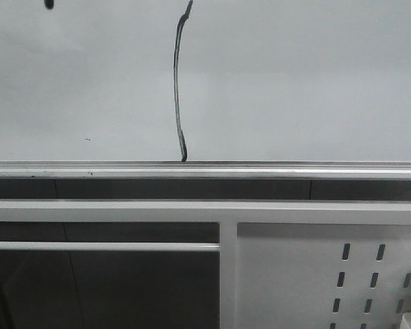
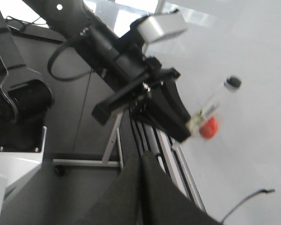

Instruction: Write number 1 on whiteboard

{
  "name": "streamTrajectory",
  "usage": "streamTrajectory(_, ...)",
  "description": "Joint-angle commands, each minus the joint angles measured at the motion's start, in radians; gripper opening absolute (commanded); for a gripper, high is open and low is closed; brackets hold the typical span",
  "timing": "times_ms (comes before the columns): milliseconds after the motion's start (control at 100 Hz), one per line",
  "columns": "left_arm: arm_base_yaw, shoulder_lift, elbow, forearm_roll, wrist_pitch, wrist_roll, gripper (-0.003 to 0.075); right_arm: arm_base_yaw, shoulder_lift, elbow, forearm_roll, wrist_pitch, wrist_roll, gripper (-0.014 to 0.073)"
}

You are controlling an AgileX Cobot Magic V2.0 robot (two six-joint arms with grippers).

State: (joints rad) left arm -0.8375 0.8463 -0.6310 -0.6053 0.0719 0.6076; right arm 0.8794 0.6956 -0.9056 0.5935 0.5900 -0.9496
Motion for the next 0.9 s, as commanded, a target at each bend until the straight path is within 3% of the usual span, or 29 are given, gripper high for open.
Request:
streamTrajectory(0,0.000,0.020,-0.029,-0.025,-0.147,-0.013,-0.0020,-0.046,-0.057,0.043,-0.027,-0.049,0.027,-0.0059)
streamTrajectory(290,0.000,0.162,-0.029,-0.136,-0.353,-0.013,-0.0020,-0.104,-0.278,0.279,-0.027,-0.195,0.027,-0.0059)
streamTrajectory(490,0.000,0.264,-0.029,-0.179,-0.536,-0.015,-0.0020,-0.104,-0.372,0.356,-0.025,-0.206,0.047,-0.0059)
streamTrajectory(890,0.018,0.422,-0.061,-0.179,-0.583,-0.034,-0.0019,-0.104,-0.381,0.369,-0.025,-0.212,0.081,-0.0059)
